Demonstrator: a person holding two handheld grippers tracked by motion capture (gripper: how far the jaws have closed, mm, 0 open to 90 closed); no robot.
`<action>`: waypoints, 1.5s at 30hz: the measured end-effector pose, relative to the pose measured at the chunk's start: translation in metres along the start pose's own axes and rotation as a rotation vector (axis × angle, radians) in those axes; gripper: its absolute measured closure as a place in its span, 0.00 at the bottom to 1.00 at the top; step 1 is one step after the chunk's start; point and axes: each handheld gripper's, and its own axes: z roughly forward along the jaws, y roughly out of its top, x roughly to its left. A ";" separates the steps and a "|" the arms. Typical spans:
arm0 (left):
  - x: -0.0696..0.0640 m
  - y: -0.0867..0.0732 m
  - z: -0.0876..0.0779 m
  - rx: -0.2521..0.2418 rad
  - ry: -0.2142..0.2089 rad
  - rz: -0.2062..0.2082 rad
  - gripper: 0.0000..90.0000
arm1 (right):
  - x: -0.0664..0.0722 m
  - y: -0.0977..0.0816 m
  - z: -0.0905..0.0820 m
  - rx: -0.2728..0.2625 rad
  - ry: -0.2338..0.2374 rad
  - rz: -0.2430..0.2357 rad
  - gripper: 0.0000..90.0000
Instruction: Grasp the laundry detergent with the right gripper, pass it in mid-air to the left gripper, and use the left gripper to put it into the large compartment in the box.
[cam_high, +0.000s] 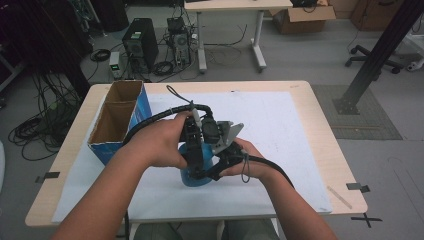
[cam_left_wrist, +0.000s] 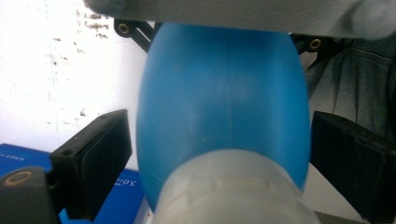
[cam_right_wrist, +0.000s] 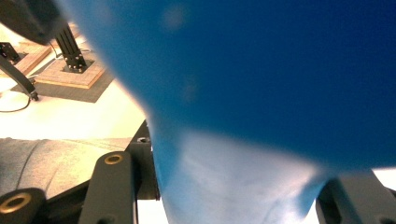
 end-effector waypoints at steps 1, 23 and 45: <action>0.000 0.000 -0.001 0.002 -0.006 0.004 0.11 | 0.000 0.000 0.000 -0.001 0.005 0.003 0.49; 0.002 -0.001 0.001 -0.004 -0.008 0.007 0.26 | 0.000 -0.002 0.003 0.006 0.006 0.003 0.49; -0.001 -0.001 0.001 0.007 0.019 0.011 0.43 | 0.001 0.001 0.004 -0.003 0.012 0.002 0.49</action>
